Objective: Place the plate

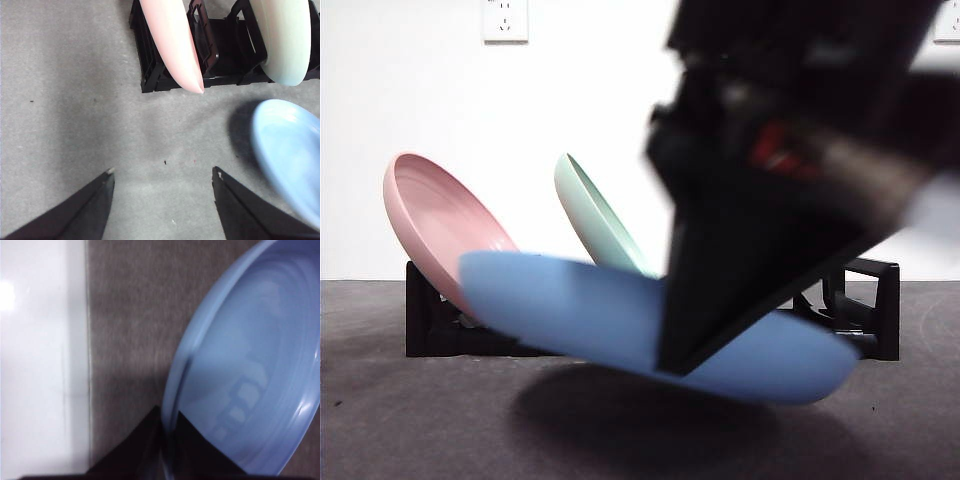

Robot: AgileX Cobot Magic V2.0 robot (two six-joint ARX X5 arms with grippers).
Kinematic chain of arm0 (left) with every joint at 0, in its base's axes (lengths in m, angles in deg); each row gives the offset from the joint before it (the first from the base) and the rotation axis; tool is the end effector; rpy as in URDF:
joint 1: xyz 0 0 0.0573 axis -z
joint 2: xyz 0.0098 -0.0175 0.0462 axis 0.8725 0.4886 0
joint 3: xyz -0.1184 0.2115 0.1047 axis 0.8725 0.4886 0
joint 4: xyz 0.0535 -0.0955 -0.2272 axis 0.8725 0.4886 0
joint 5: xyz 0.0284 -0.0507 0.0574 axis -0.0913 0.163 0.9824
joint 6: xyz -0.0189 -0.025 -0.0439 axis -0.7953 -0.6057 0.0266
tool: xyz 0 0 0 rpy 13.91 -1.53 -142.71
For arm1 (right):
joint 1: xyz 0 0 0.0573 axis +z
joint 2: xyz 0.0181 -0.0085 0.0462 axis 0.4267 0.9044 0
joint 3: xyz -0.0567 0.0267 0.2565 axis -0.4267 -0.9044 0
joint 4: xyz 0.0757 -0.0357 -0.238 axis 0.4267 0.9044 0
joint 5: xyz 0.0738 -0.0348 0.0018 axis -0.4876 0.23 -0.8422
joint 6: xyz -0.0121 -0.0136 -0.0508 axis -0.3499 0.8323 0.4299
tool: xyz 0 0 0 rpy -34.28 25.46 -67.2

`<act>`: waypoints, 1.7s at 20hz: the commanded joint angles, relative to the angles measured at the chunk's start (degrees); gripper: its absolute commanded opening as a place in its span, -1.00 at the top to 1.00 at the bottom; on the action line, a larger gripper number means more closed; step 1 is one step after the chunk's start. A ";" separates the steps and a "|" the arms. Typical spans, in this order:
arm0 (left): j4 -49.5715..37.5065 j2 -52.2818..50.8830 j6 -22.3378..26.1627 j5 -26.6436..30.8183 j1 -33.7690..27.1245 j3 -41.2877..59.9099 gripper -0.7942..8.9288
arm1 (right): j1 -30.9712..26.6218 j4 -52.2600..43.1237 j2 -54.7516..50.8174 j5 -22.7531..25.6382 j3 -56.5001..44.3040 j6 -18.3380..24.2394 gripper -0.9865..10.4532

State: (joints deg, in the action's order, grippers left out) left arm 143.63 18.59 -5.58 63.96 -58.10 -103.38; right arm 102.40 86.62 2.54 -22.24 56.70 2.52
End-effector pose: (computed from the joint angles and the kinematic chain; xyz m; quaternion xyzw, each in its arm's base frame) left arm 0.1232 -0.0145 0.2974 -0.0722 0.4069 -0.1543 0.8974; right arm 0.0631 0.2430 0.2042 -0.4818 0.3107 0.4827 0.6621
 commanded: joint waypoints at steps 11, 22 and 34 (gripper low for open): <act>-0.46 0.35 0.39 -0.22 0.04 -1.18 0.19 | -2.29 -3.32 11.19 0.13 0.50 3.74 0.80; -0.48 0.35 -0.26 -0.24 0.04 -1.18 0.19 | -3.89 10.93 0.92 -3.96 6.49 -12.07 0.38; -2.29 12.46 -8.31 1.62 4.37 -7.89 0.20 | -25.09 13.07 -25.46 -8.00 6.60 -28.74 0.38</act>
State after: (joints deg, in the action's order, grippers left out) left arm 142.30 30.35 -13.43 65.39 -53.75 -109.90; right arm 76.74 99.80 -23.34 -30.07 62.32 -25.06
